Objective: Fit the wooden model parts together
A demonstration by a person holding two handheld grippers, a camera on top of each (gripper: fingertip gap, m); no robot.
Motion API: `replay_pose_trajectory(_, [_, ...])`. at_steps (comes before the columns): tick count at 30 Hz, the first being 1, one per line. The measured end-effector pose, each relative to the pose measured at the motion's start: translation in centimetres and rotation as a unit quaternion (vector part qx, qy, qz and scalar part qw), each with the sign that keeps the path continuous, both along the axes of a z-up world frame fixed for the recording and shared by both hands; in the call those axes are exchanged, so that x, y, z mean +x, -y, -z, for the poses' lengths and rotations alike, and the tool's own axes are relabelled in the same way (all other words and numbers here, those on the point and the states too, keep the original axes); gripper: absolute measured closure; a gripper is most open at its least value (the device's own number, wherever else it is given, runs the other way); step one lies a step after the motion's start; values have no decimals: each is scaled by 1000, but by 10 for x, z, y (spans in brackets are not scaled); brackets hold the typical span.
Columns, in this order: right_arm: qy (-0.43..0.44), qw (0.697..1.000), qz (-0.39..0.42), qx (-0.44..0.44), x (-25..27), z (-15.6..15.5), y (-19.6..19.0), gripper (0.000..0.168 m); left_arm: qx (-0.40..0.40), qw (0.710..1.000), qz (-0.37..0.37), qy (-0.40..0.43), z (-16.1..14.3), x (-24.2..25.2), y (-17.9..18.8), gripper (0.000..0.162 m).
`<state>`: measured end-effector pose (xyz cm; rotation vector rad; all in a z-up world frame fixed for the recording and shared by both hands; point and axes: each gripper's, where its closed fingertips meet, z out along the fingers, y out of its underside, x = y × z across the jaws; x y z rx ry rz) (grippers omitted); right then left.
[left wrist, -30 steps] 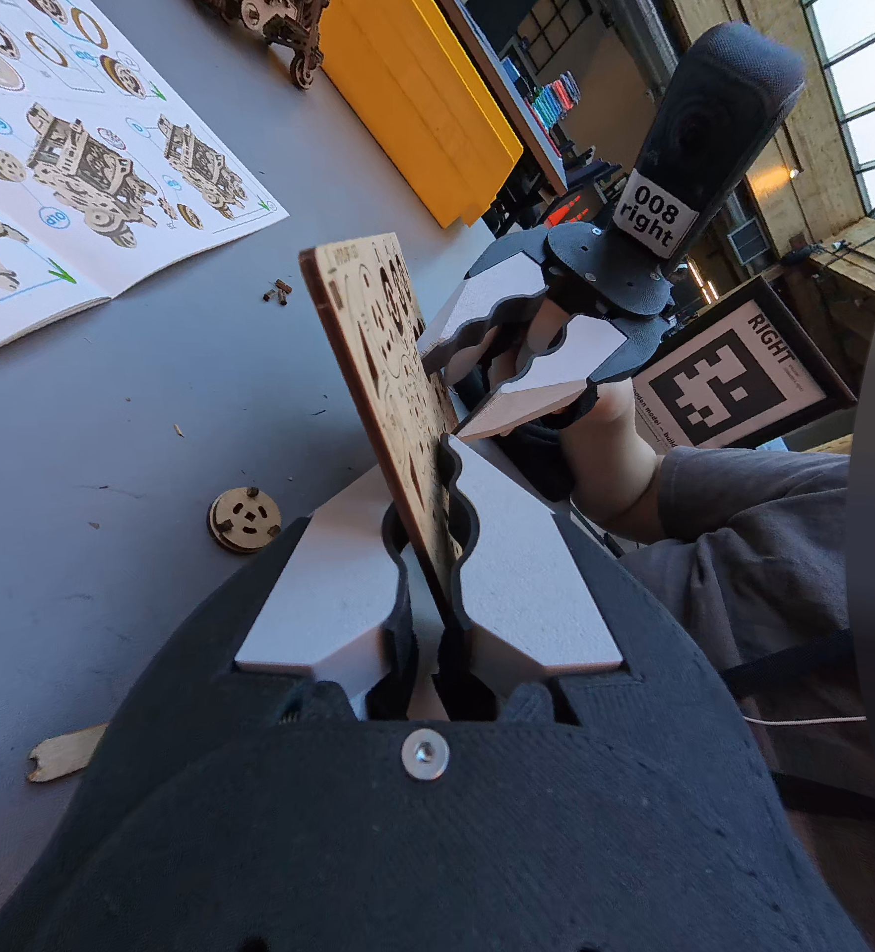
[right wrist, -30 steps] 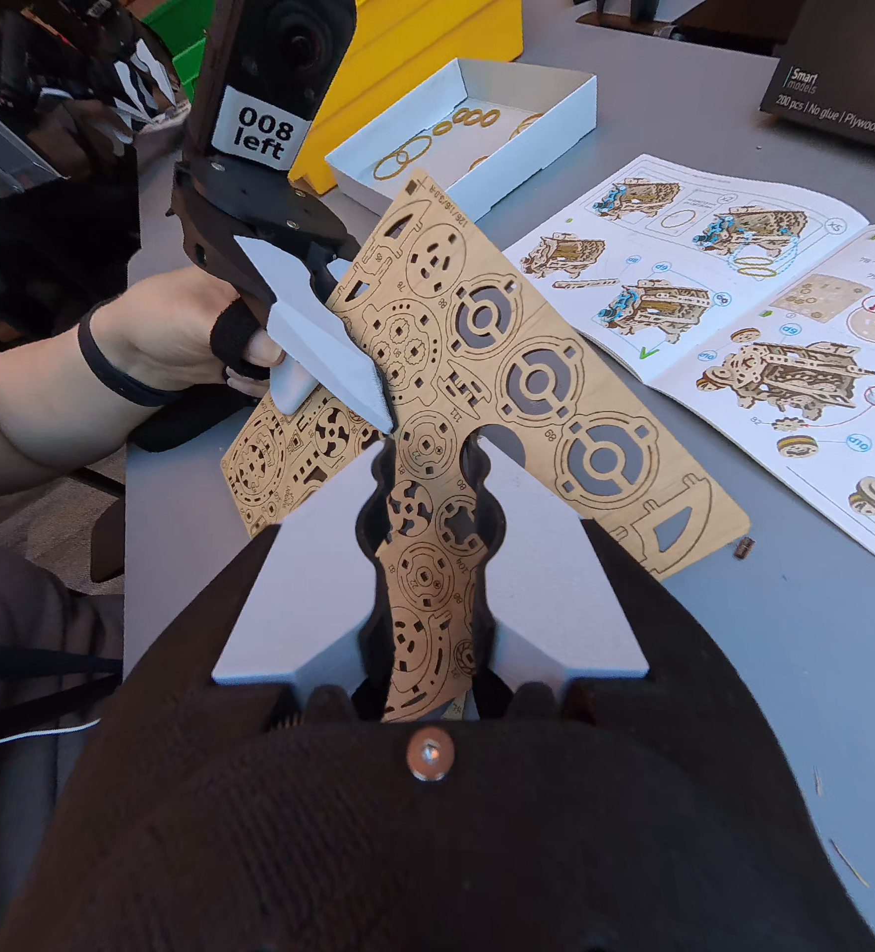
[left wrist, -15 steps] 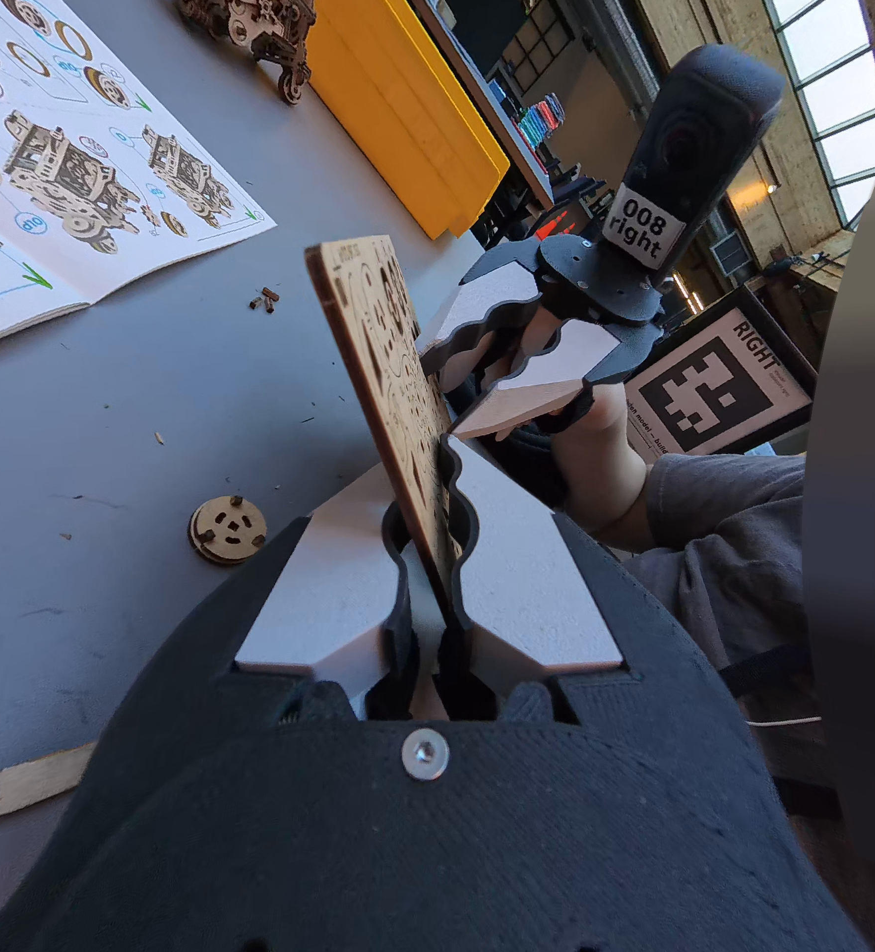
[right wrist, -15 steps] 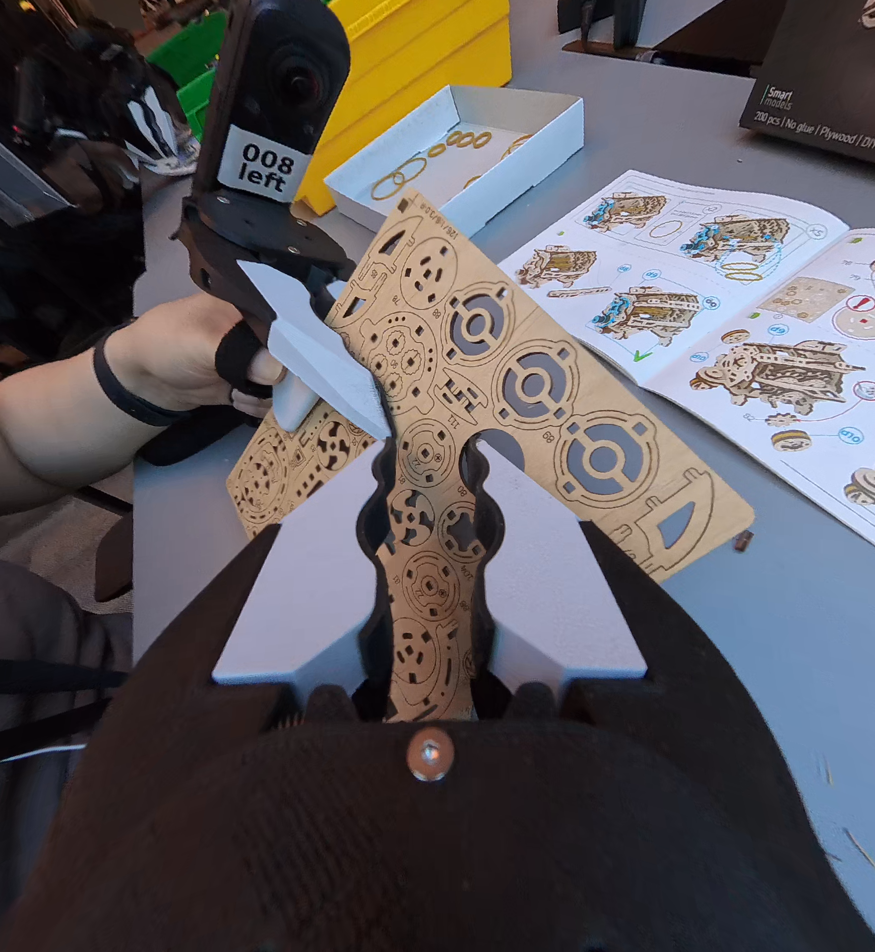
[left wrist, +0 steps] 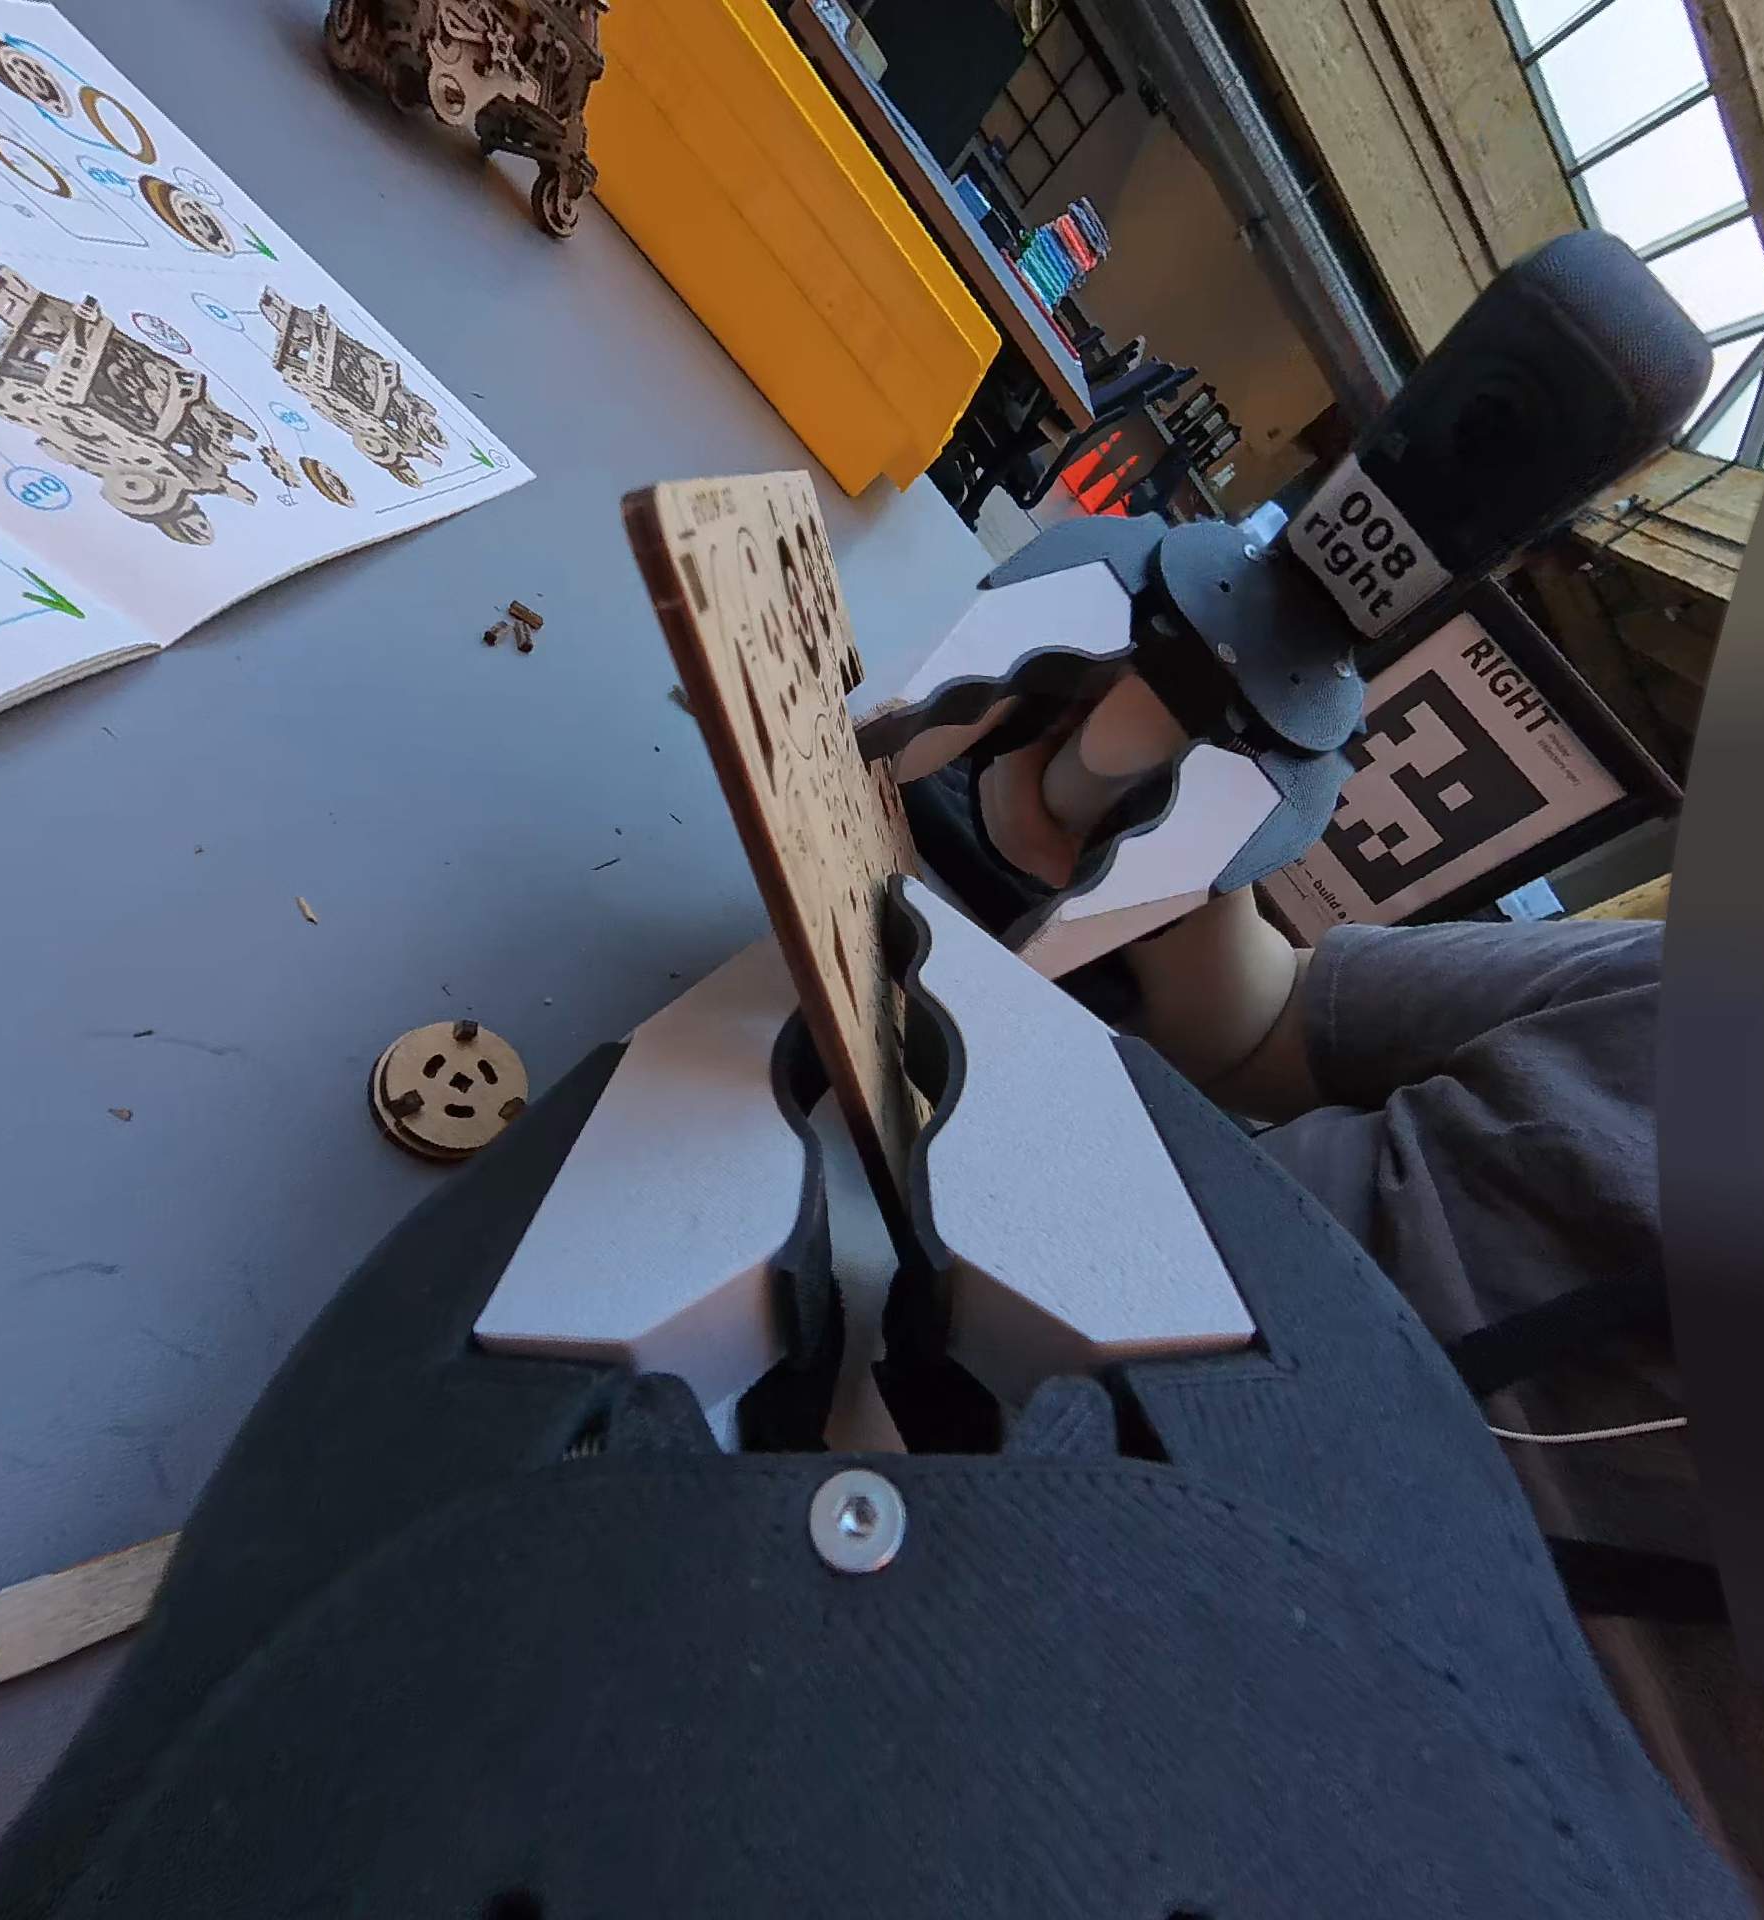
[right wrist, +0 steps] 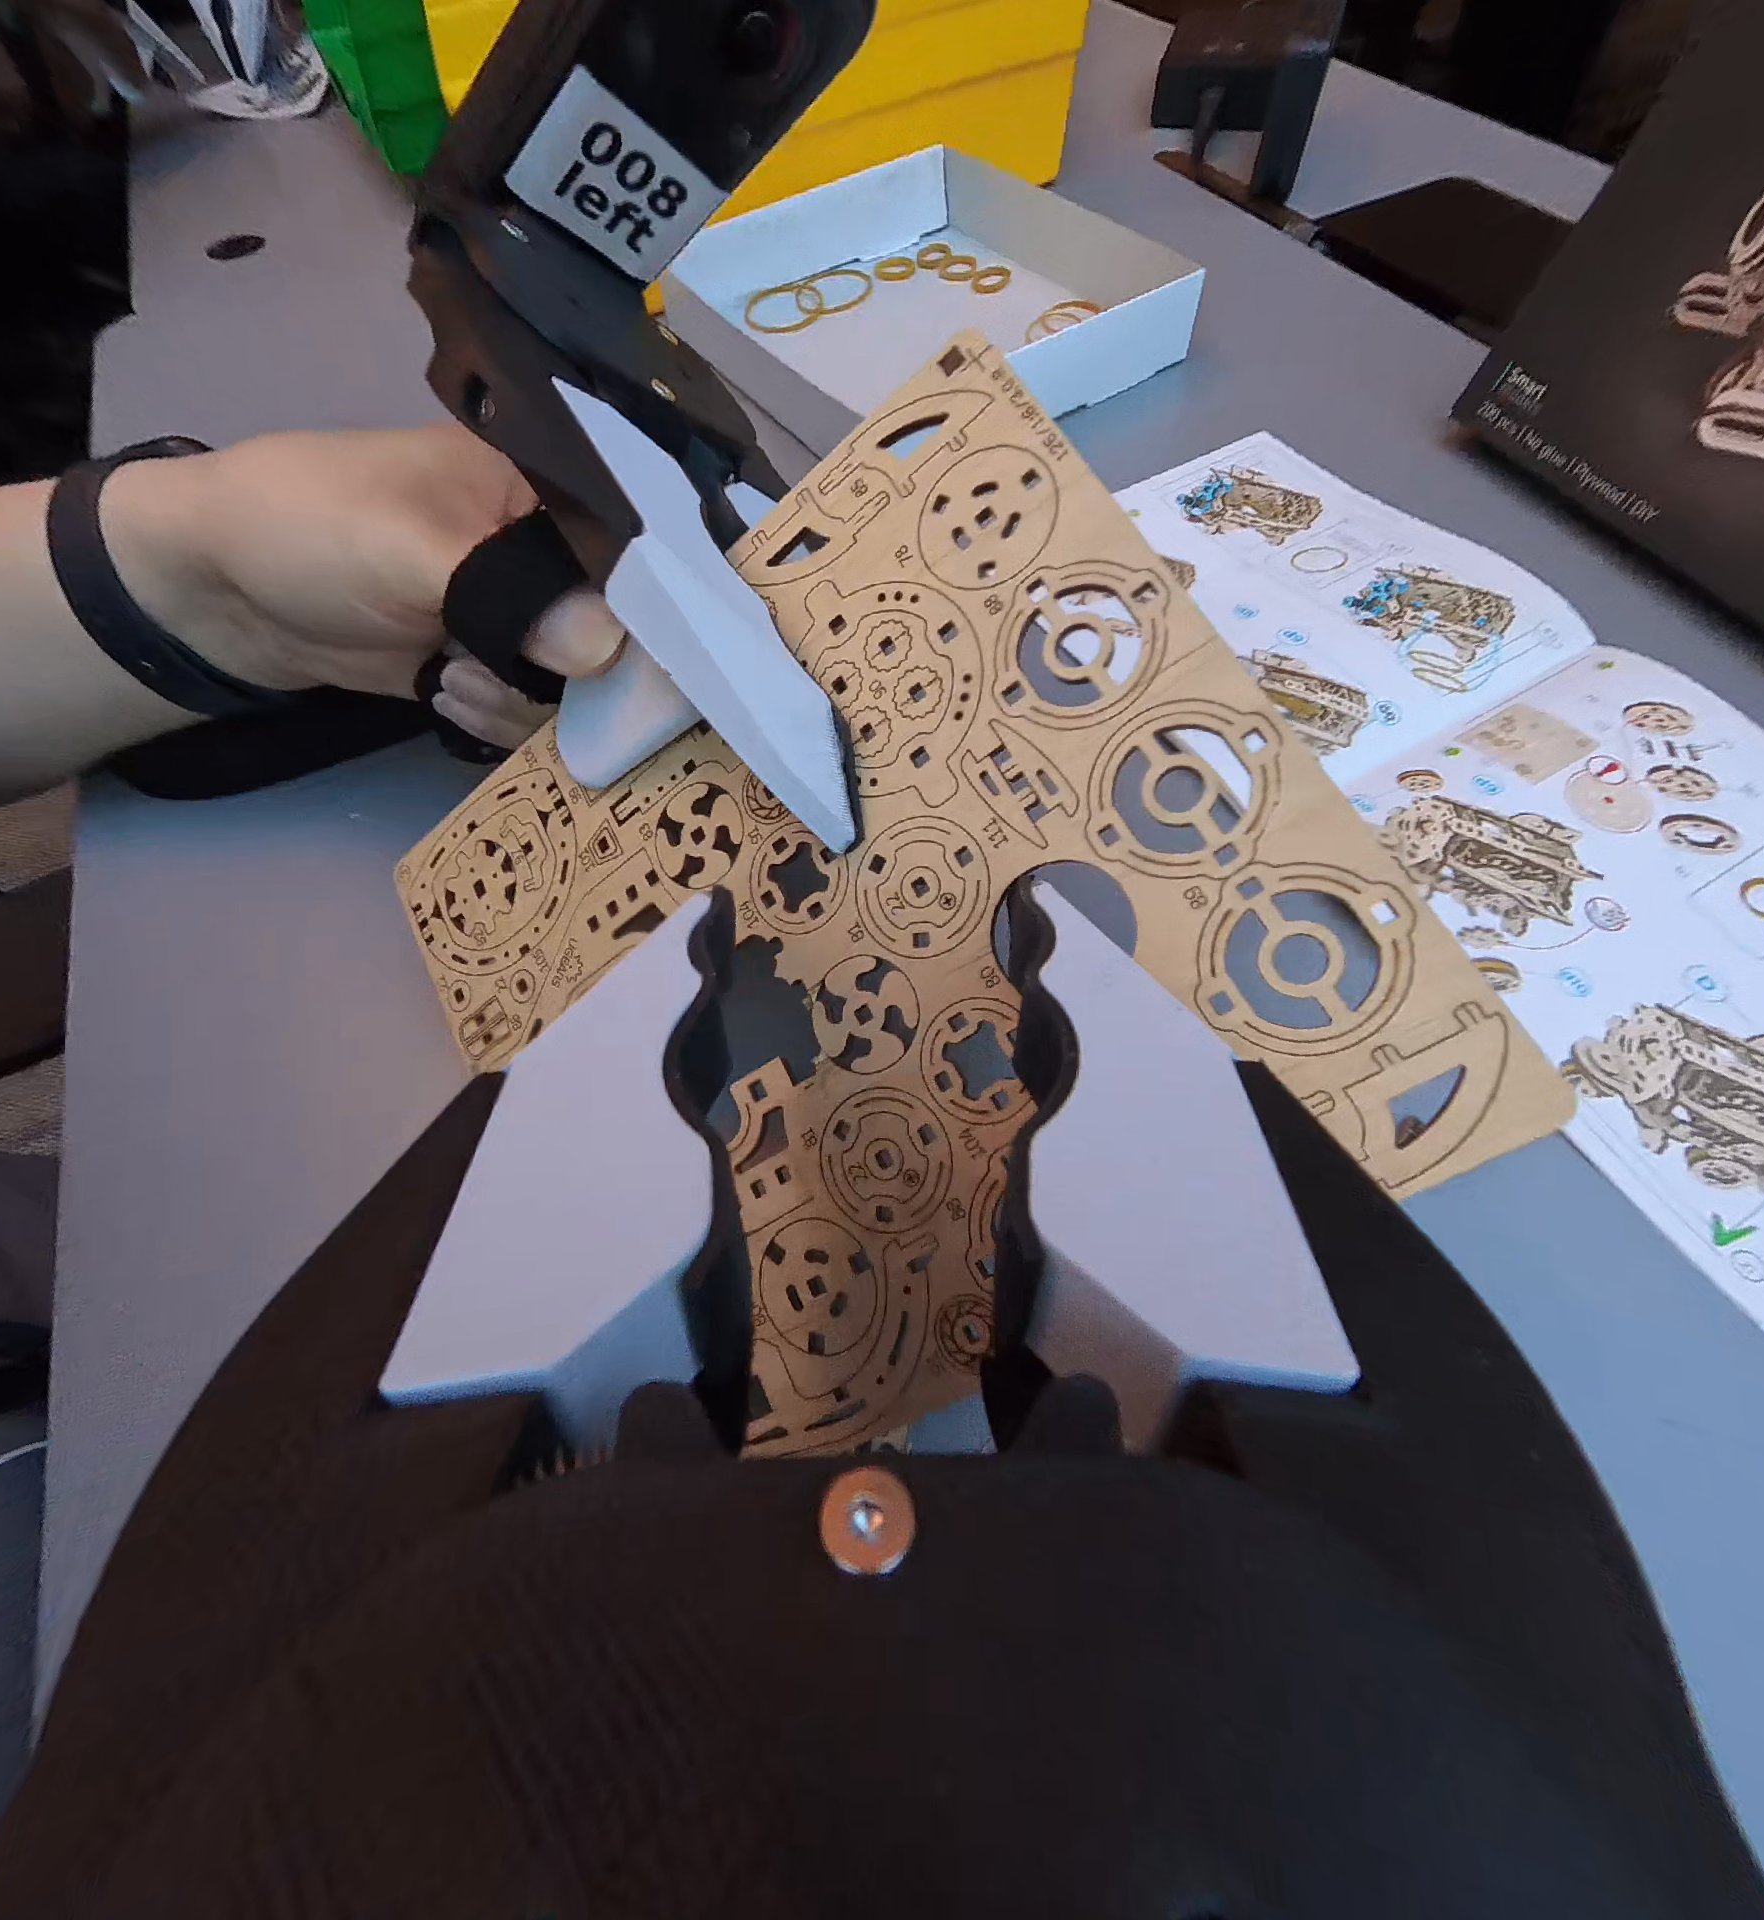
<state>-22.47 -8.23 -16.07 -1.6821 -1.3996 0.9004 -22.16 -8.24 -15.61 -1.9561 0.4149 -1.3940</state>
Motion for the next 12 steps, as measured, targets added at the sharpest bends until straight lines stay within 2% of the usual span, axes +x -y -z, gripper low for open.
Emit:
replay_pose_trajectory(2, [-6,1000,6,3,0,-1,0,117,3,1000,1,-1,-1,0,1,160])
replay_pose_trajectory(5, [-30,999,5,-43,1,-5,0,120,7,1000,3,-2,-2,1,1,160])
replay_pose_trajectory(8, [-54,994,12,-89,3,-10,-4,134,12,1000,6,0,-4,2,2,160])
replay_pose_trajectory(12, [-45,996,32,-77,2,-7,-9,140,16,1000,0,-12,-2,2,1,160])
